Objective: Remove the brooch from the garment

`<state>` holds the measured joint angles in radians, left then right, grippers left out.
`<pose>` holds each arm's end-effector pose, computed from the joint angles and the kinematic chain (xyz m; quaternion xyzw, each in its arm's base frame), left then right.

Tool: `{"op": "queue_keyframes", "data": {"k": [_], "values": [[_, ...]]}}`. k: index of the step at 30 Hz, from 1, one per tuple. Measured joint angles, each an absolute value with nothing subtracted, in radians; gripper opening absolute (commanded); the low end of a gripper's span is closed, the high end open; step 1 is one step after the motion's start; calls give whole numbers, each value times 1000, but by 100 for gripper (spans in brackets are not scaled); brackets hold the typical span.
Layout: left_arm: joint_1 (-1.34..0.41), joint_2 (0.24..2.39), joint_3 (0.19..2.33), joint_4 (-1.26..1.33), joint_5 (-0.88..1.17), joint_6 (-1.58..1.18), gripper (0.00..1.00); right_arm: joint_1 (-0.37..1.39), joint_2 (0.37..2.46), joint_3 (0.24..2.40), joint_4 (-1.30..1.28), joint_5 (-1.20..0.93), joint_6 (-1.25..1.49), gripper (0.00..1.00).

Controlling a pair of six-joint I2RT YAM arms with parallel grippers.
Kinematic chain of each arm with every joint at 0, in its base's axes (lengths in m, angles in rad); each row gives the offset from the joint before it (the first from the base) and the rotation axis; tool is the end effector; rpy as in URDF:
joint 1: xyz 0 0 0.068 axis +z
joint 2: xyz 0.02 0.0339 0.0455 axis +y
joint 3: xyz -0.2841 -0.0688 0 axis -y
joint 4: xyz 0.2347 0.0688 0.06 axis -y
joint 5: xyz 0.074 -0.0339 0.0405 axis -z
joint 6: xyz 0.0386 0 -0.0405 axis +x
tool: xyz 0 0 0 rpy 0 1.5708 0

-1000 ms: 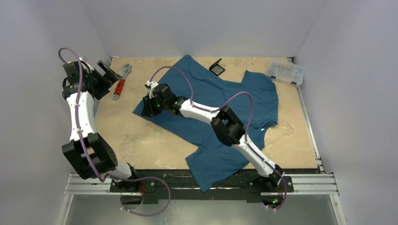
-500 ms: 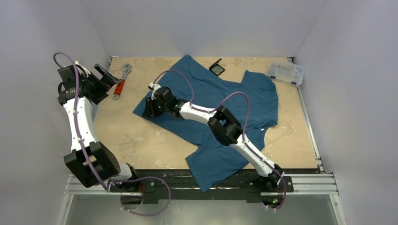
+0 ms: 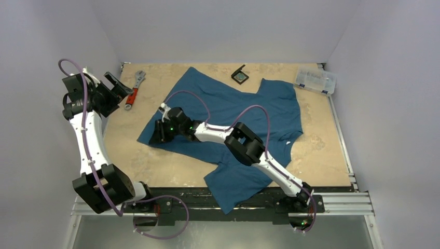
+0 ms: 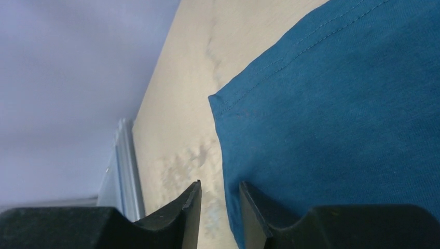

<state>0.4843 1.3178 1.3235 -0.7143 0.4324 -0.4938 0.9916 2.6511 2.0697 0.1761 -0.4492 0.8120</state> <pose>0.2430 0.1095 0.3789 -0.3377 0.8255 -0.1968 0.4072 0.3142 0.5110 0.1257 -0.1951 0.7997 0.5362 0.1869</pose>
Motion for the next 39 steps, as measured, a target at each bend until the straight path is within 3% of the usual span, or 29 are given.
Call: {"op": "queue_keyframes", "data": {"k": [9,11,16,19,23,24,25,32,39], "values": [[484,1269,1294,-735,452,-442,100,1045,2628,2061,181,-540,762,68],[483,1271,1294,-738,491,-401,100,1007,2537,1936,176,-600,725,75],[401,1269,1283,-769,609,-178,100,757,2163,1614,68,-778,586,77],[221,1196,1211,-785,665,43,97,576,1918,1515,-47,-799,449,76],[-182,1069,1091,-847,728,322,78,376,1661,1468,-270,-742,204,73],[-360,1050,1053,-863,723,402,74,333,1627,1464,-327,-724,145,72],[-379,1050,1049,-865,728,413,71,293,1611,1464,-374,-715,98,71],[-1039,1234,934,-750,586,471,65,-6,1734,1463,-645,-621,-155,69],[-1262,1489,947,-589,508,429,63,-106,1775,1448,-709,-577,-238,68]]}}
